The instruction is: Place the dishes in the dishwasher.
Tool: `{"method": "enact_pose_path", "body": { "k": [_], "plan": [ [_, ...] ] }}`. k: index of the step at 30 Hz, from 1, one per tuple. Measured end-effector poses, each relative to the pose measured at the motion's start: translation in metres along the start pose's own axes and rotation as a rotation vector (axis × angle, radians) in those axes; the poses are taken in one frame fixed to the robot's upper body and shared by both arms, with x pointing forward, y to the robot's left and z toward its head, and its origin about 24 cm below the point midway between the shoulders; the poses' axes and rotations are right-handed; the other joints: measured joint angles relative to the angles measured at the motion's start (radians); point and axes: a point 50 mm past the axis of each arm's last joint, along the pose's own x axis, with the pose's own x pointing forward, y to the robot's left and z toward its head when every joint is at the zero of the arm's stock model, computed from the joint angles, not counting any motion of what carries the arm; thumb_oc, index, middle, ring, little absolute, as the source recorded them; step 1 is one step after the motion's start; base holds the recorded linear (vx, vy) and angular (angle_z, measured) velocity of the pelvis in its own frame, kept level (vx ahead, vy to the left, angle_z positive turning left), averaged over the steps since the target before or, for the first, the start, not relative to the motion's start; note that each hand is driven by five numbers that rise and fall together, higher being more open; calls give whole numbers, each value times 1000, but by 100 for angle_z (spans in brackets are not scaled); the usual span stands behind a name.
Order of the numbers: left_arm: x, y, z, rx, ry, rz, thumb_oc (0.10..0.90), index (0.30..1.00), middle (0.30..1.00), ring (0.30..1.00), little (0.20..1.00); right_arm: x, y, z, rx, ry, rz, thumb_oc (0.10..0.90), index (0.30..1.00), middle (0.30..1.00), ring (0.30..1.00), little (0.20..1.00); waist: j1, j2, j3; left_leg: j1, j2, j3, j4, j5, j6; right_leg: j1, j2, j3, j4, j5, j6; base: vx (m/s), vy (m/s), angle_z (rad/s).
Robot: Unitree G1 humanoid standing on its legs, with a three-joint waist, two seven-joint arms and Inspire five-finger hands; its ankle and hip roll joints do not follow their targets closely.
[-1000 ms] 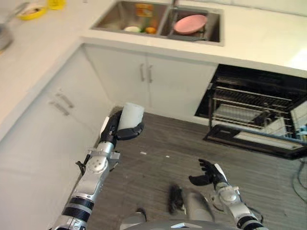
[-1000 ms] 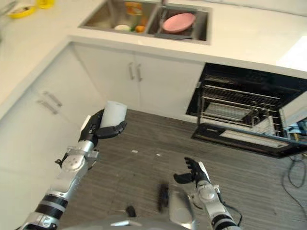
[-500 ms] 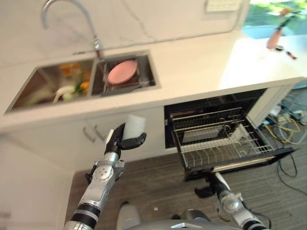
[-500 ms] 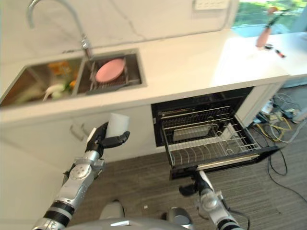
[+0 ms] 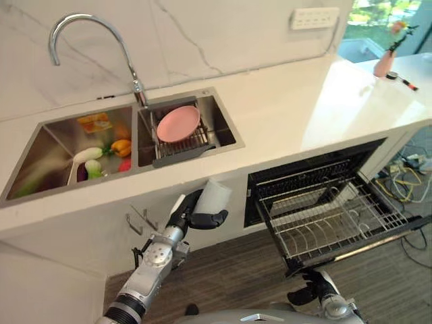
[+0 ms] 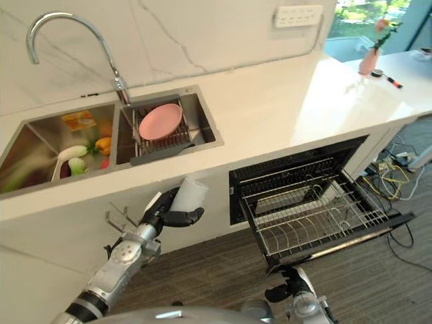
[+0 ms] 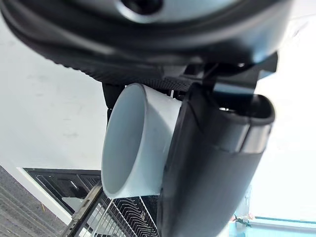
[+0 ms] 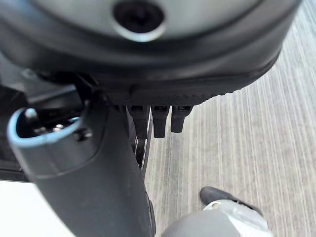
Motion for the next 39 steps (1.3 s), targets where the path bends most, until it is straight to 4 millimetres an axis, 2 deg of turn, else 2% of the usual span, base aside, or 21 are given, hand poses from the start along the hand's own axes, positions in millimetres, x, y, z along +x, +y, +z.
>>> {"method": "enact_pose_path", "body": {
  "k": [2, 3, 7, 9, 10, 11, 12, 14, 16, 17, 18, 19, 20, 21, 22, 24, 27, 30, 34, 36, 39],
  "plan": [
    [0, 2, 1, 4, -3, 9, 400, 300, 300, 300, 300, 1, 0, 7, 18, -27, -2, 800, 900, 900, 900, 900, 6, 4, -2, 7, -16, 52, -1, -9, 10, -24, -17, 43, -3, 14, 17, 5, 71, -62],
    [1, 3, 2, 8, -7, 8, 400, 300, 300, 300, 300, 0, 0, 8, 20, -31, -2, 800, 900, 900, 900, 900, -7, 2, -2, 9, -24, 61, -1, -10, 10, -28, -23, 50, -11, 22, 29, 2, 97, -40],
    [1, 7, 5, 16, -14, 21, 400, 300, 300, 300, 300, -1, -10, 25, 73, -111, -40, 800, 900, 900, 900, 900, -27, -5, 5, 25, -37, 133, -1, -21, 24, -41, -22, 119, -43, 52, 38, -52, 74, -50],
    [3, 8, 10, 12, -32, 30, 400, 300, 300, 300, 300, -1, -17, 36, 101, -160, -67, 800, 900, 900, 900, 900, -33, -21, 23, 24, -43, 158, 6, -23, 25, -60, -27, 136, -42, 66, 41, -214, 31, -42],
    [4, 11, 13, 14, -46, 39, 400, 300, 300, 300, 300, -2, -22, 44, 111, -195, -80, 800, 900, 900, 900, 900, -42, -37, 43, 26, -52, 187, 7, -26, 23, -82, -20, 146, -44, 87, 49, -260, -3, -88],
    [1, 15, 14, 2, -56, 66, 400, 300, 300, 300, 300, -2, -26, 62, 132, -255, -92, 800, 900, 900, 900, 900, -27, -39, 48, 18, -42, 242, 11, -28, 19, -129, -12, 117, -45, 133, 39, -203, 4, -203],
    [1, 31, 20, 17, -72, 121, 400, 300, 300, 300, 300, -8, -33, 102, 173, -422, -108, 800, 900, 900, 900, 900, -13, -47, 68, 7, -23, 341, 17, -41, 31, -174, -13, 23, -118, 241, 11, -200, 46, -183],
    [15, 39, 42, 23, -138, 141, 400, 300, 300, 300, 300, -17, -47, 120, 233, -527, -166, 800, 900, 900, 900, 900, -79, -79, 101, -30, -45, 341, 42, -51, 42, -158, -20, 21, -208, 312, 19, -181, 82, -70],
    [23, 39, 61, 20, -203, 137, 400, 300, 300, 300, 300, -24, -62, 125, 272, -570, -237, 800, 900, 900, 900, 900, -94, -93, 133, -56, -46, 356, 78, -66, 63, -154, -39, 31, -261, 341, 40, -134, 65, -17],
    [25, 36, 64, 10, -215, 132, 400, 300, 300, 300, 300, -24, -70, 123, 284, -565, -273, 800, 900, 900, 900, 900, -94, -80, 140, -66, -35, 375, 75, -55, 69, -155, -38, 29, -243, 326, 43, -40, -2, -26],
    [25, 33, 64, -12, -222, 132, 400, 300, 300, 300, 300, -24, -74, 120, 276, -552, -287, 800, 900, 900, 900, 900, -68, -48, 148, -66, -7, 388, 80, -59, 61, -207, -9, 21, -75, 235, 21, 110, -75, -32],
    [22, 30, 65, -36, -234, 134, 400, 300, 300, 300, 300, -28, -79, 115, 271, -548, -291, 800, 900, 900, 900, 900, -47, -30, 146, -48, 10, 390, 78, -63, 58, -233, -6, -30, 55, 164, 6, 159, -109, -30],
    [19, 31, 68, -33, -251, 133, 400, 300, 300, 300, 300, -39, -82, 116, 272, -594, -289, 800, 900, 900, 900, 900, -23, -38, 144, -32, -3, 382, 78, -65, 32, -182, -19, -36, 26, 81, 0, 114, -73, -18],
    [19, 30, 67, -44, -251, 140, 400, 300, 300, 300, 300, -42, -85, 122, 264, -626, -291, 800, 900, 900, 900, 900, -22, -21, 150, -25, 3, 379, 77, -65, 31, -169, -7, -38, 13, 89, -15, 197, -145, -26],
    [15, 34, 62, -54, -240, 161, 400, 300, 300, 300, 300, -50, -87, 139, 267, -708, -290, 800, 900, 900, 900, 900, -11, 8, 144, -4, 22, 357, 61, -66, 28, -149, 25, -28, -14, 98, -27, 178, -118, -33],
    [15, 33, 61, -75, -240, 167, 400, 300, 300, 300, 300, -60, -90, 157, 281, -796, -280, 800, 900, 900, 900, 900, -8, 28, 131, 4, 42, 357, 60, -62, 20, -140, 46, -34, -15, 89, -40, 154, -111, -21],
    [16, 27, 63, -103, -254, 160, 400, 300, 300, 300, 300, -83, -95, 190, 338, -974, -245, 800, 900, 900, 900, 900, 0, 28, 128, 21, 65, 313, 65, -58, 22, -114, 74, -43, -17, 85, -61, 60, -78, -3],
    [17, 19, 64, -128, -261, 143, 400, 300, 300, 300, 300, -103, -95, 214, 397, -1119, -173, 800, 900, 900, 900, 900, 0, 31, 125, 23, 77, 281, 64, -54, 27, -85, 78, -76, -31, 81, -68, 67, -59, 26],
    [18, 8, 63, -147, -258, 117, 400, 300, 300, 300, 300, -103, -80, 220, 482, -1142, -30, 800, 900, 900, 900, 900, -1, 31, 99, 23, 82, 239, 61, -46, 20, -41, 76, -116, -66, 80, -69, 3, -54, 35],
    [19, 4, 63, -128, -257, 103, 400, 300, 300, 300, 300, -100, -51, 221, 580, -1111, 160, 800, 900, 900, 900, 900, 5, 33, 74, 25, 83, 236, 55, -44, 20, -25, 76, -133, -81, 81, -69, 10, -41, 18],
    [19, 0, 63, -110, -258, 107, 400, 300, 300, 300, 300, -99, -31, 220, 658, -1077, 287, 800, 900, 900, 900, 900, 10, 39, 59, 28, 84, 233, 45, -42, 17, -8, 77, -146, -100, 86, -67, -2, -57, 16]
  ]
}}
